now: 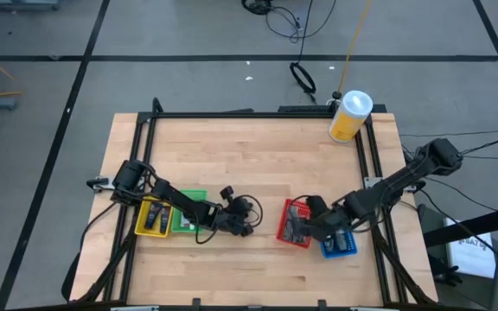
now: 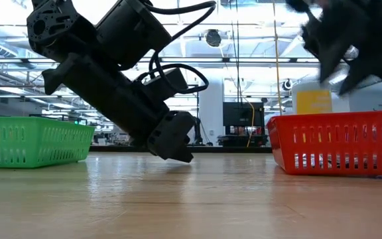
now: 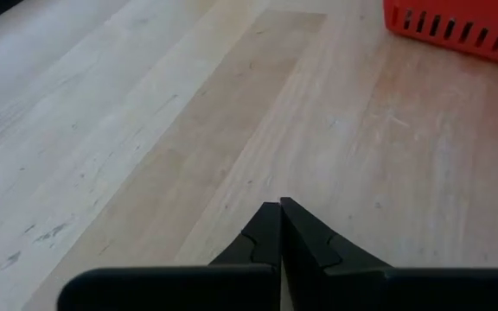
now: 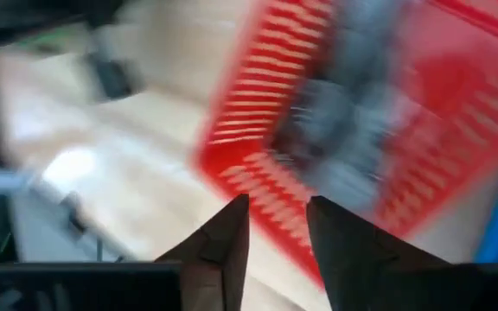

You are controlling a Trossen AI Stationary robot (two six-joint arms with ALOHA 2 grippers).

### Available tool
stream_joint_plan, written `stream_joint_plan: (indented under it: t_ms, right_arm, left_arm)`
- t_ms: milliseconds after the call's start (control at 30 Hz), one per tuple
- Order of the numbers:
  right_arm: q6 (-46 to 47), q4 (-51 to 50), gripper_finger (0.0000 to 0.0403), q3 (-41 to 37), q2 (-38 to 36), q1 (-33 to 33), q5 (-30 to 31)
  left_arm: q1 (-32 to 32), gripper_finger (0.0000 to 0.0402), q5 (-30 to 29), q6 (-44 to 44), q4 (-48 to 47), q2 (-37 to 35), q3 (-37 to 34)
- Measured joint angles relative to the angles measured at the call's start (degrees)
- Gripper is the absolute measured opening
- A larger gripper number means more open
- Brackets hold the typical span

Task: Pick & Place Travel size toiletries
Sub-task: Return to Home Position

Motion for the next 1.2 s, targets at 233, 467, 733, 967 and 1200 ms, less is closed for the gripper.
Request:
stream_joint_plan:
  t_ms: [233, 467, 733, 967, 1200]
  right_arm:
    - [-21.6, 2.7, 0.0122, 0.0, -5.5, -0.7, 0.0]
    - [-31.8, 1.7, 0.0103, 0.0, -7.0, 1.8, 0.2]
    - [-34.1, 2.1, 0.0085, 0.0, -7.3, 7.4, 0.6]
    - [-31.8, 1.5, 0.0072, 0.0, -7.3, 13.2, 8.2]
    - [-32.9, 0.7, 0.0059, -5.8, -7.2, 12.2, 15.2]
  left_arm:
    - [0.1, 0.0015, 8.3, 2.5, 4.0, 0.0, 0.0]
    - [1.3, 0.0005, 19.7, 2.7, 25.4, 5.4, 0.5]
    - [3.0, 0.0003, 29.4, 0.6, 25.2, 14.5, 13.2]
    - [-0.1, 0.0006, 33.2, 10.6, 7.3, 13.2, 21.2]
    - [-1.6, 0.0008, 24.5, 10.1, -10.0, 7.0, 21.6]
